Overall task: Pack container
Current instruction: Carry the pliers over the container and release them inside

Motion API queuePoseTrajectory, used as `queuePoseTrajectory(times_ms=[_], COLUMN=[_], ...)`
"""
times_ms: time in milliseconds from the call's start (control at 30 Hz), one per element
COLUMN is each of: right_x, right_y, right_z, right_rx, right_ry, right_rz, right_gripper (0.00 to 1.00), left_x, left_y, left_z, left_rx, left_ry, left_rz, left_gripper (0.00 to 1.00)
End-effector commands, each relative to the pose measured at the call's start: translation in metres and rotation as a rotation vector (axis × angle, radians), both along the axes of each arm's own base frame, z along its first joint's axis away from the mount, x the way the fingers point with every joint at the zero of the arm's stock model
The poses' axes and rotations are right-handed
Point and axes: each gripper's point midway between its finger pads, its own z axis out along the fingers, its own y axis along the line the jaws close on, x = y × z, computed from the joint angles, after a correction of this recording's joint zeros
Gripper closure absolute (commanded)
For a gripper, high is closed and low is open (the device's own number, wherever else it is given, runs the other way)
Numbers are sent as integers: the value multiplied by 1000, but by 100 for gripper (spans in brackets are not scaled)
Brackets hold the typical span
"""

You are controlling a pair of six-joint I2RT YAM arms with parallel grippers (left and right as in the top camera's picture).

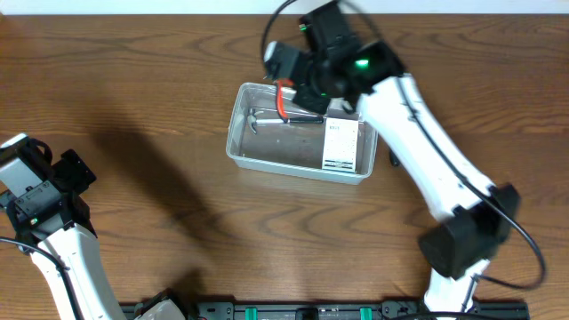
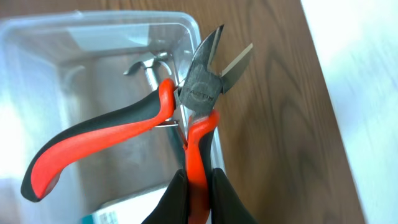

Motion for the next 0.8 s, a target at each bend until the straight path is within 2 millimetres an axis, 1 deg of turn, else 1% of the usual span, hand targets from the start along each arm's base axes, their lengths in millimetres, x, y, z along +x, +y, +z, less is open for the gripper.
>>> queuePoseTrajectory(times_ms=[0, 67, 133, 233, 300, 433, 567, 767], right_x=[18, 25, 28, 23, 18, 5, -11, -37], right_y=[-1, 1, 3, 10, 16, 27, 39, 56], right_z=[-37, -58, -75, -96, -107, -120, -137, -165], right_rx=[-138, -169, -203, -226, -238, -250, -270, -302], right_ry=[-41, -38, -31, -6, 9, 38, 73, 140], right_rz=[129, 176, 228, 312, 359, 420, 509, 576], right_gripper=[99, 99, 99, 99, 99, 99, 99, 99], left_x=[0, 0, 0, 0, 0, 0, 0, 0], left_y=[2, 2, 2, 2, 2, 2, 2, 2], left_z=[2, 2, 2, 2, 2, 2, 2, 2], left_rx=[4, 4, 4, 4, 4, 4, 4, 4], left_ry=[3, 3, 3, 3, 3, 3, 3, 3], left_rz=[-4, -4, -4, -4, -4, -4, -4, -4], left_gripper=[2, 2, 2, 2, 2, 2, 2, 2])
